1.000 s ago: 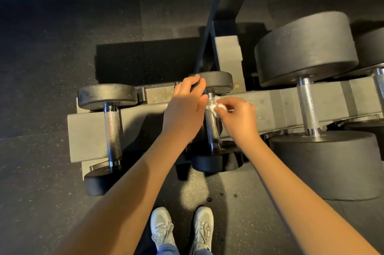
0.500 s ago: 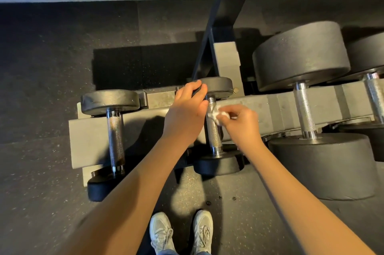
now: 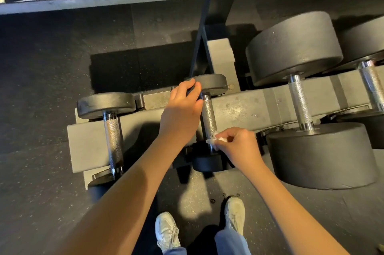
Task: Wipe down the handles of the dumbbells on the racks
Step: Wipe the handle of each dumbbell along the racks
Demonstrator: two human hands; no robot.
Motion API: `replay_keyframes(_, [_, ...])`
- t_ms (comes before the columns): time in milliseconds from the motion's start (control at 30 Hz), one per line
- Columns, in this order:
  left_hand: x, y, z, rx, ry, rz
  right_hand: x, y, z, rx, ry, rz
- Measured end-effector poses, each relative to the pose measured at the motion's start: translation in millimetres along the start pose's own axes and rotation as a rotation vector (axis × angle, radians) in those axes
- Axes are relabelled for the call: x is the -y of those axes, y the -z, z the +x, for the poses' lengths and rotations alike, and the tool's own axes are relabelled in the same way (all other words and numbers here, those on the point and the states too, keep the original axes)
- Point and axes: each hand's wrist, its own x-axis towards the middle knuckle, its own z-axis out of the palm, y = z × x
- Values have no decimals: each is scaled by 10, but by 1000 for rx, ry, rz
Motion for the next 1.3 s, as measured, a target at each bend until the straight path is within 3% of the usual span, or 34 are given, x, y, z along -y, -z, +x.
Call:
replay_keyframes(100, [1,1,-3,-27,-12,-54,54,52,3,60,-11,-37])
replay_keyframes(333, [-405,-20,72,23,5,26,134,686,2,40,5,188])
replay_keyframes(567, [-1112,-273,332,100,-12,-162,-28,1685,367,-25,46,16])
replay_keyframes(700, [-1477,-385,560,-12,-103,-184,-211,2052,636,-118,11,-144])
replay_keyframes(867, [-1625,-640,738,-48,-177,-58,-387,2037,1009,-176,-14,-140])
replay_keyframes(1100, [-1627,-640,723,6,-138,-23,-455,1888,1164,-237,11,-51])
replay_keyframes(1300, [-1666,-689,703,6,-110,-20,-557,1972,942,-80,-29,-69])
